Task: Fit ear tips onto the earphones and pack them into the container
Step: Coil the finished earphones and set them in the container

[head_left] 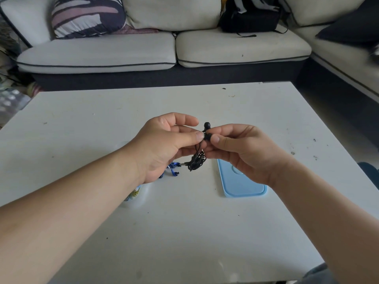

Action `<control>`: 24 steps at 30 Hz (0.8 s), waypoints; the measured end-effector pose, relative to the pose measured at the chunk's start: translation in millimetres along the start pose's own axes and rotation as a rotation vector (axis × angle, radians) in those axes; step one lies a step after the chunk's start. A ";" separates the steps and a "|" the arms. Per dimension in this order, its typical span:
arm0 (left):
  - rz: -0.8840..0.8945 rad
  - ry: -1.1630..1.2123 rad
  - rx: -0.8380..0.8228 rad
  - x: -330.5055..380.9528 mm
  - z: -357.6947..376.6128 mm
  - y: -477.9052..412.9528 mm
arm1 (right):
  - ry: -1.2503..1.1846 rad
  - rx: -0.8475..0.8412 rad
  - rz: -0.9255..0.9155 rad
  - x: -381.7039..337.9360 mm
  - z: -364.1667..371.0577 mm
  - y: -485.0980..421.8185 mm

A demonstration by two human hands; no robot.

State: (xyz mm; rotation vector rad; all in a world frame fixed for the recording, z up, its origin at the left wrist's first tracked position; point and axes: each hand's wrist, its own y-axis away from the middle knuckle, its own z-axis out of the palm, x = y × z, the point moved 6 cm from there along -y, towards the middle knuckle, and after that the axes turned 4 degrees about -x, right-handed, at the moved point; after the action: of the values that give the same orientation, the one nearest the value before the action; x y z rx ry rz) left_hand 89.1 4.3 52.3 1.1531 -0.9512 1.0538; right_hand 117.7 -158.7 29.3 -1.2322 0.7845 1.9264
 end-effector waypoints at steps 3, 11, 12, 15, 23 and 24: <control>0.005 0.016 -0.004 -0.5 1.2 0.4 | 0.000 0.006 -0.006 -1.3 -0.2 0.8; 0.036 0.027 0.008 0.8 2.7 -1.8 | -0.013 0.053 -0.040 -4.2 -1.0 1.5; 0.043 0.025 0.017 1.0 2.5 -2.2 | -0.008 0.057 -0.046 -4.3 -0.7 1.7; 0.062 0.017 0.042 2.0 1.5 -2.5 | 0.011 0.077 -0.063 -7.0 -0.4 2.5; 0.056 0.012 0.036 2.3 3.7 -2.5 | 0.017 0.164 -0.103 -6.8 -4.4 2.1; 0.056 0.015 0.035 3.1 4.0 -2.4 | 0.015 0.162 -0.100 -6.7 -4.9 1.9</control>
State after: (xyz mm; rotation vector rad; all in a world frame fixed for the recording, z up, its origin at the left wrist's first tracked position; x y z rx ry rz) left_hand 92.0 0.6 55.4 1.1512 -0.9612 1.1265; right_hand 120.6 -165.2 33.9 -1.1662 0.8532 1.7394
